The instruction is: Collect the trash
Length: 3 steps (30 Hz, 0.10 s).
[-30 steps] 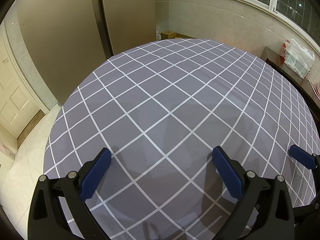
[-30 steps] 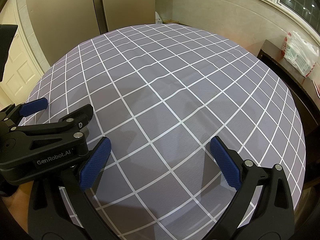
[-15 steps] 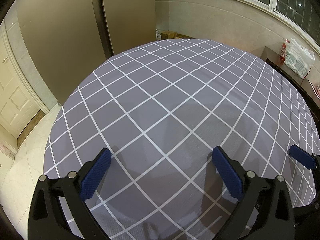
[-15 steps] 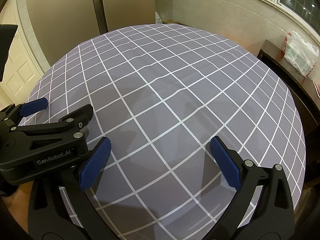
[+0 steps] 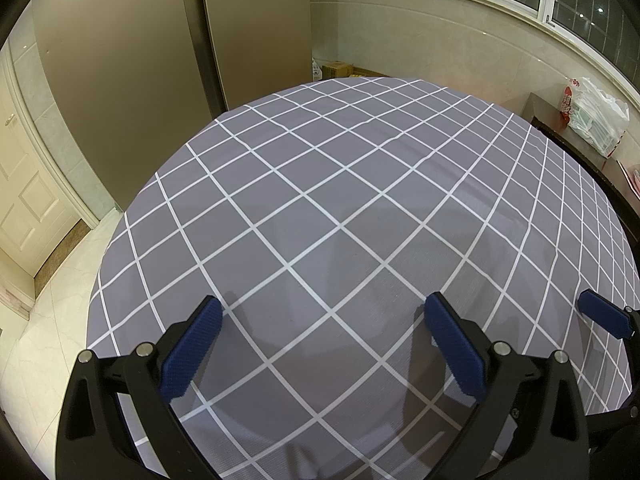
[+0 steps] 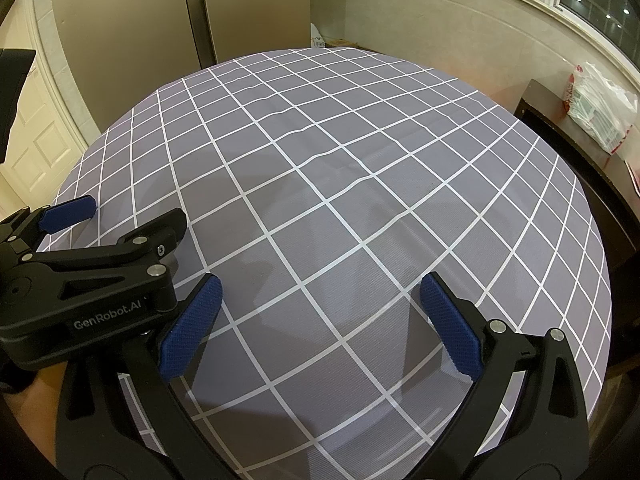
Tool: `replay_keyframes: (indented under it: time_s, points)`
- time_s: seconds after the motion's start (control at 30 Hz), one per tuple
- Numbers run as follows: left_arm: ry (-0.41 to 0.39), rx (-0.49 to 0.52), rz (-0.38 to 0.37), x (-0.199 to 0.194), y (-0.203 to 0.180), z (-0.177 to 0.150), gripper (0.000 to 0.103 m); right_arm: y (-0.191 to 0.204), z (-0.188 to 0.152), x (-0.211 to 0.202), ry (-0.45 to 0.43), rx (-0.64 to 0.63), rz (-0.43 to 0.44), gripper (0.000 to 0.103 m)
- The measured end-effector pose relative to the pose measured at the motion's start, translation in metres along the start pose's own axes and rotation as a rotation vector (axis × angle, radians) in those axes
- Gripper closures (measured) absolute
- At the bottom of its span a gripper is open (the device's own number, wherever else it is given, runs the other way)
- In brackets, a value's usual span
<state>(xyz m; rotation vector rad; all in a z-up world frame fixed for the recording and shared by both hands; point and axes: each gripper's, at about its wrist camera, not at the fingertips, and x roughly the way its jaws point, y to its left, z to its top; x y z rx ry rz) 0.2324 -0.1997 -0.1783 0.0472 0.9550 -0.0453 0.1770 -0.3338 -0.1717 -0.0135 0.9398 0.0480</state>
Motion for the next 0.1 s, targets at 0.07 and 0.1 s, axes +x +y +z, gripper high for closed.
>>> replay_keyframes:
  time_s: [0.07, 0.1]
  points:
    - [0.000, 0.000, 0.000, 0.0002, -0.0001, 0.0000, 0.004, -0.0001, 0.0001, -0.0001, 0.000, 0.000, 0.000, 0.006]
    - [0.000, 0.000, 0.000, 0.0000, 0.0000, 0.0000, 0.004, -0.0001, 0.0001, 0.0000, 0.000, 0.000, 0.000, 0.006]
